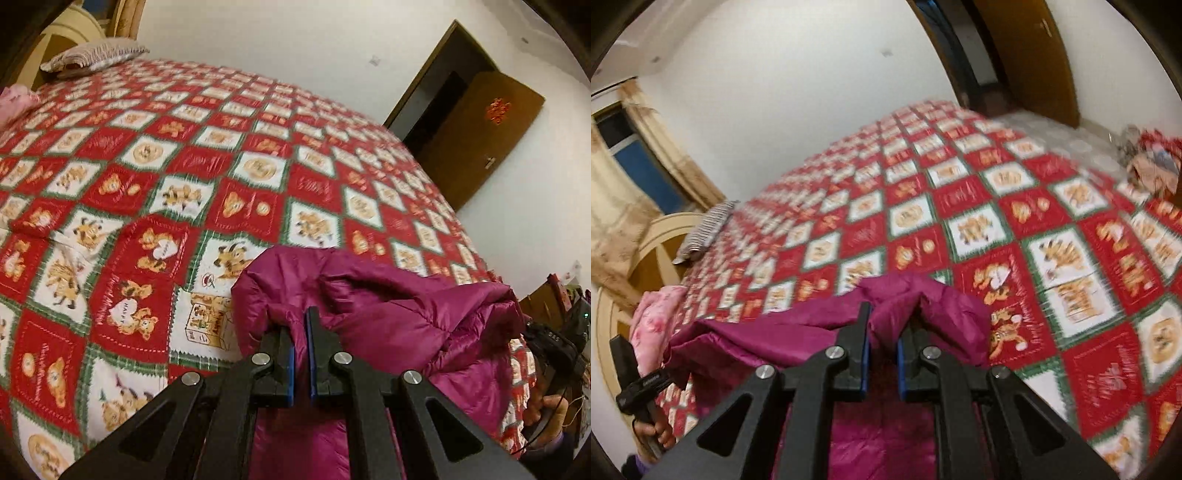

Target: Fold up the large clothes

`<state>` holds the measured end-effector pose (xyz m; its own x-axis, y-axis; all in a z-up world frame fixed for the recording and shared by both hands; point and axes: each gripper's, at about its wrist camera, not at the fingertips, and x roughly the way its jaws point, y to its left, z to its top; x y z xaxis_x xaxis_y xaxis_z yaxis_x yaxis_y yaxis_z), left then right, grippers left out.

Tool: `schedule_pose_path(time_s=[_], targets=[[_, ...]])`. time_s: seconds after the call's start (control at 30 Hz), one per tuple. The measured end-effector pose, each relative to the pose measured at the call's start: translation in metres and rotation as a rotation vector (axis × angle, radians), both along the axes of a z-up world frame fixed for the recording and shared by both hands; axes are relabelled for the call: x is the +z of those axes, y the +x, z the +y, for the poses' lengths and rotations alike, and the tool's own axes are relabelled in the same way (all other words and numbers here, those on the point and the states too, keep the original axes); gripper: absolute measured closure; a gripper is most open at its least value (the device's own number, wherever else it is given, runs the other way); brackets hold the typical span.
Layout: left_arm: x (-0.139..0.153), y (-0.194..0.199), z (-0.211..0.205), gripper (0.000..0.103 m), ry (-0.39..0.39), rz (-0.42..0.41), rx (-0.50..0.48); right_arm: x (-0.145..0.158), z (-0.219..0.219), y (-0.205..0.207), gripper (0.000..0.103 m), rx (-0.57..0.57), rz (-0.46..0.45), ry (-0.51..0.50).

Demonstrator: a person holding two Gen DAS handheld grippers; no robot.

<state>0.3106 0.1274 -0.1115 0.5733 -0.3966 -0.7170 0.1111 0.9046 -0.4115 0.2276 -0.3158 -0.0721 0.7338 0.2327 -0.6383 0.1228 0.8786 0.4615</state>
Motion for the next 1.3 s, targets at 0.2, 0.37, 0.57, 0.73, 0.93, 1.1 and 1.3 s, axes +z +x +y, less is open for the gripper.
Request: schedule_pose_path(time_s=[0.2, 0.37, 0.57, 0.73, 0.93, 1.1, 1.3], targets=[[-0.027, 0.022, 0.022, 0.097, -0.223, 0.117, 0.024, -0.038, -0.009, 0.026, 0.035, -0.074, 0.027, 0.002], [-0.020, 0.029, 0.050, 0.096, -0.448, 0.157, 0.023, -0.047, -0.009, 0.027, 0.017, -0.078, 0.012, -0.003], [0.032, 0.018, 0.076, 0.055, -0.356, 0.041, 0.131, -0.020, -0.018, 0.002, 0.017, -0.117, -0.084, -0.015], [0.067, -0.010, 0.070, 0.020, -0.224, -0.097, 0.213, 0.019, 0.001, -0.028, 0.035, -0.103, -0.173, -0.153], [0.069, -0.021, -0.056, 0.020, 0.110, -0.198, 0.051, 0.022, 0.075, -0.007, 0.069, 0.045, -0.118, -0.341], [0.027, -0.010, -0.128, 0.020, 0.398, -0.250, 0.026, -0.016, 0.116, 0.037, 0.069, 0.065, -0.024, -0.416], [-0.025, 0.015, -0.130, 0.020, 0.424, -0.163, 0.035, -0.058, 0.128, 0.056, 0.069, 0.109, 0.016, -0.461]])
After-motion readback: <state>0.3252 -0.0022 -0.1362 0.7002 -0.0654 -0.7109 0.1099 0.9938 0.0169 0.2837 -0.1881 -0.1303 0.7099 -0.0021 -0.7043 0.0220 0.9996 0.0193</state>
